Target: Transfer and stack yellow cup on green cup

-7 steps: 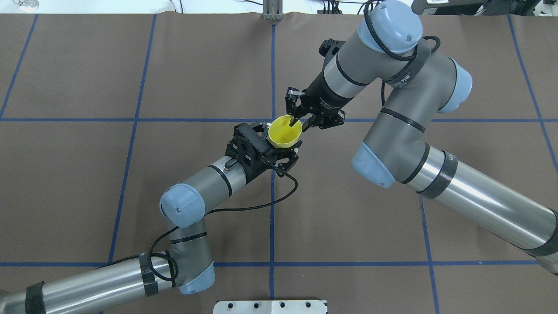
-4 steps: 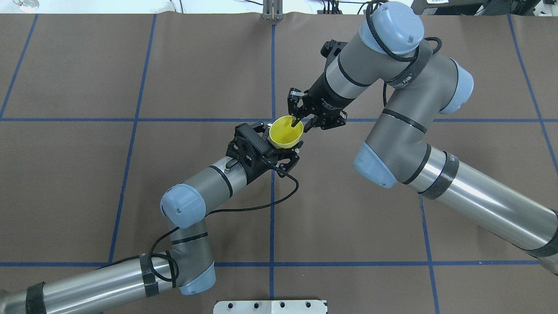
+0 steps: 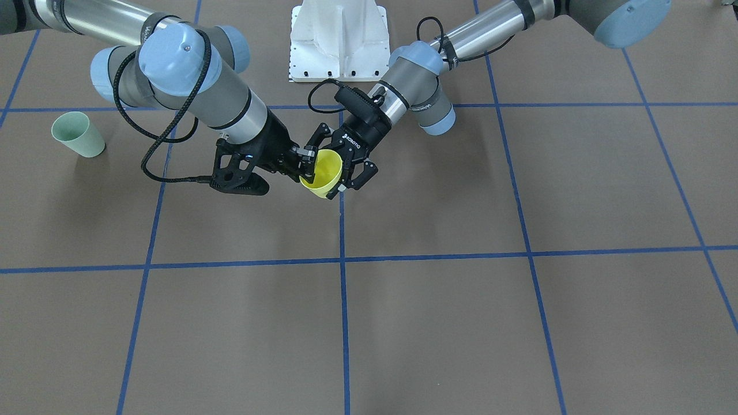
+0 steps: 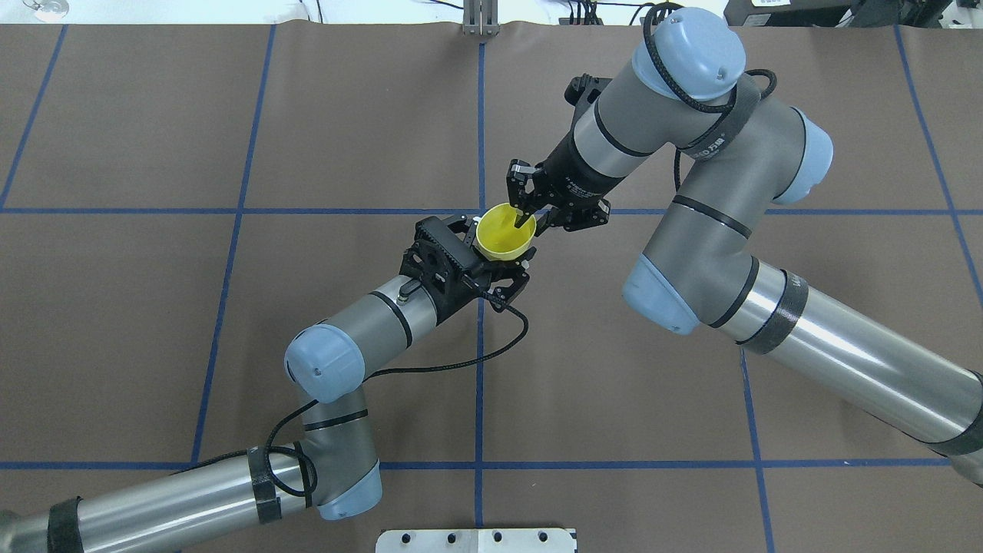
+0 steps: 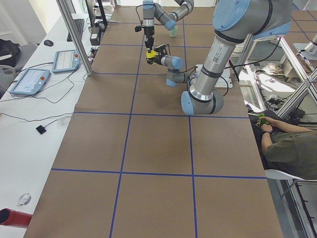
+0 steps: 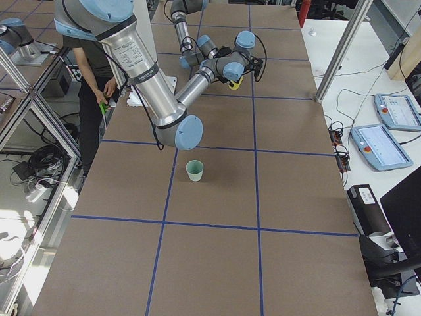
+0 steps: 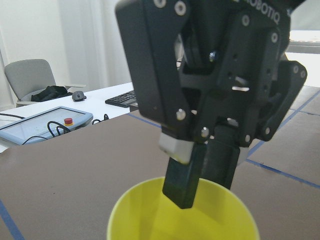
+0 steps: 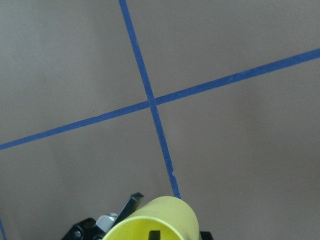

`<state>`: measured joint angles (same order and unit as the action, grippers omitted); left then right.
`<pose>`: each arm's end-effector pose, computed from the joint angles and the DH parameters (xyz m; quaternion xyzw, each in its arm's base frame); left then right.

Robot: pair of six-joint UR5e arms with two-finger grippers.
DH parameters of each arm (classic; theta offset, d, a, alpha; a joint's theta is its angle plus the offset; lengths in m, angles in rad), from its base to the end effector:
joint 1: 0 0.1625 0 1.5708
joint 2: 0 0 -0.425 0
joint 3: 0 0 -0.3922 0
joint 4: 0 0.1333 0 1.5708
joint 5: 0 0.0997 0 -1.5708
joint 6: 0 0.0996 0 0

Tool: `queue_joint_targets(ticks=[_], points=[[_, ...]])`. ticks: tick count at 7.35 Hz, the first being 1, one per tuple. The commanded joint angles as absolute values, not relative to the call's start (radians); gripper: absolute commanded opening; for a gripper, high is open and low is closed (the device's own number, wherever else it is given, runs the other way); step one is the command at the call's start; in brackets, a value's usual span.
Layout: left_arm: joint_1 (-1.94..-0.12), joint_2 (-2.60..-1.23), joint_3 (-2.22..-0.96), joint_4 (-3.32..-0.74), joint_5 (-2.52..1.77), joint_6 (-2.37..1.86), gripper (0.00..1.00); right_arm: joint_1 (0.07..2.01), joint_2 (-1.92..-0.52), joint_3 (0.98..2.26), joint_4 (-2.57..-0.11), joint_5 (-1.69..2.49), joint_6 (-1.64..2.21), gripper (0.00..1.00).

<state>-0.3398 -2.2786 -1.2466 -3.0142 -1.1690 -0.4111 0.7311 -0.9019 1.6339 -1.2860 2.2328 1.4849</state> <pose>0.6058 -0.3969 0.2189 0.6179 0.4846 0.0937 0.6120 -0.4540 -0.5040 0.1903 -0.0777 -0.5352 0.1119 0.8336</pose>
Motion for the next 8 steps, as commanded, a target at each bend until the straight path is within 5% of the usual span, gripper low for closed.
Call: queue_joint_targets(ticks=[1,2,8], points=[[-0.334,-2.281,-1.247,-3.014,-1.147,-0.414,0.66,0.732,-0.902,1.640,-1.285,2.235,1.485,0.00],[-0.331,-2.281,-1.247,-3.019,-1.147,-0.420,0.98,0.732,-0.900,1.641,-1.287,2.235,1.485,0.00],[-0.330,-2.293,-1.259,-3.034,-1.147,-0.426,1.00,0.808,-0.994,1.703,-1.292,2.319,1.477,0.00]])
